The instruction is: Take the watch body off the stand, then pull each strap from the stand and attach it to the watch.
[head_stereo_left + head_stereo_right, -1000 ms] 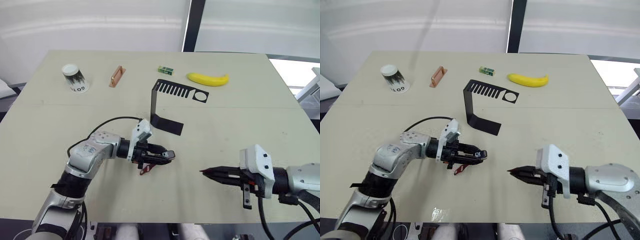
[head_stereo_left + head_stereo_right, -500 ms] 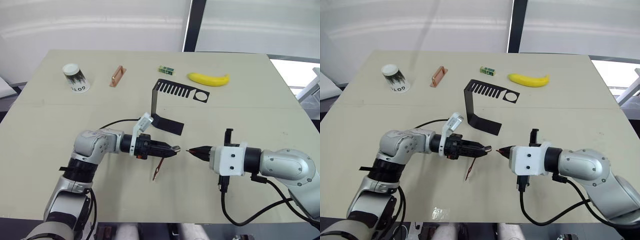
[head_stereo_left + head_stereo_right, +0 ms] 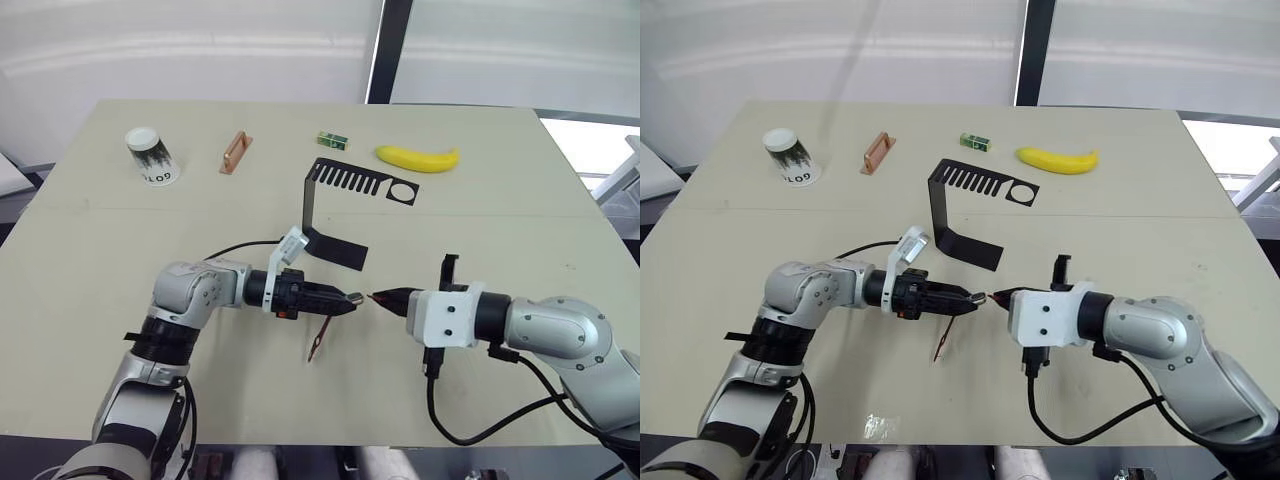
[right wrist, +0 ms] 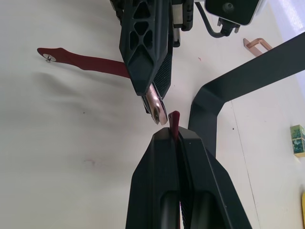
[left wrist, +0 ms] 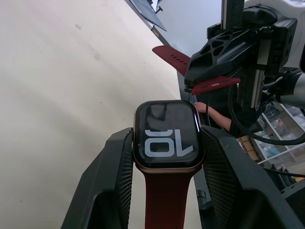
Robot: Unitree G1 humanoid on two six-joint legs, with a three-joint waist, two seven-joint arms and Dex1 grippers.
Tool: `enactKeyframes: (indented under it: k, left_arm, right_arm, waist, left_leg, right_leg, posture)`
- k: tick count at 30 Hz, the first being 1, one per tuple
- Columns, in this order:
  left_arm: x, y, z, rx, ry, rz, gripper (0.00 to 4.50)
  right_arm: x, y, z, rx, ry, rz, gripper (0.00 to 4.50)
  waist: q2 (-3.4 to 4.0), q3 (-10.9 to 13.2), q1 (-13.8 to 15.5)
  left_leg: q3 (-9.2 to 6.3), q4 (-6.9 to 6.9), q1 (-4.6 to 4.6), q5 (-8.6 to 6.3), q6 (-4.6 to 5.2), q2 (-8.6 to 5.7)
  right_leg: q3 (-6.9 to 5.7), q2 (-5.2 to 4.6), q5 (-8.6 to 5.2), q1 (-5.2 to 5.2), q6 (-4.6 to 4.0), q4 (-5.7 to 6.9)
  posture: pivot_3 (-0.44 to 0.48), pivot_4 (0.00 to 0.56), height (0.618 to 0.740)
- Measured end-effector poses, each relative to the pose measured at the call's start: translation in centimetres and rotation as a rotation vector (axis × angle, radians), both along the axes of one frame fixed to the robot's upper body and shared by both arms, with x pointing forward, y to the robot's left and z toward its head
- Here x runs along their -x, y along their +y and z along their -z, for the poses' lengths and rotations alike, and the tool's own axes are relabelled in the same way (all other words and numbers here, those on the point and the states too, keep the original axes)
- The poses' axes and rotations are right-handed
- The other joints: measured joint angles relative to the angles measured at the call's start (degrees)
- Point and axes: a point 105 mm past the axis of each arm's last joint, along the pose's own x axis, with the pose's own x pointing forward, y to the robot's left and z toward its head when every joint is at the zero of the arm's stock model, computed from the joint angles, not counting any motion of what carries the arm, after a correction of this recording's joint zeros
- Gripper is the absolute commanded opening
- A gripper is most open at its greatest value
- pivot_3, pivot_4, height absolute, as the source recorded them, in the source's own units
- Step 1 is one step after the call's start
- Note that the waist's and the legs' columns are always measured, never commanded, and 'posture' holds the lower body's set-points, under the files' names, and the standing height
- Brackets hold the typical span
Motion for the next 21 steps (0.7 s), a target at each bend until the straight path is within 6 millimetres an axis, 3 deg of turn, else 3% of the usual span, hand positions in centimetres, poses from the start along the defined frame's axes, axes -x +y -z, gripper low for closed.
enactKeyframes:
  k: [21]
  left_arm:
    - [-0.50, -0.18, -0.03, 0.013, 0.012, -0.026, 1.61]
  right_arm:
    - [0.01, -0.39, 0.25, 0.022, -0.004, 0.013, 0.00]
  waist:
    - [0.00, 0.0, 0.0]
  left_leg:
    - [0.00, 0.02, 0.01, 0.00, 0.00, 0.00]
  right_leg:
    - [0.00, 0.00, 0.00, 0.00, 0.00, 0.02]
  posture:
    - [0.000, 0.150, 0.740]
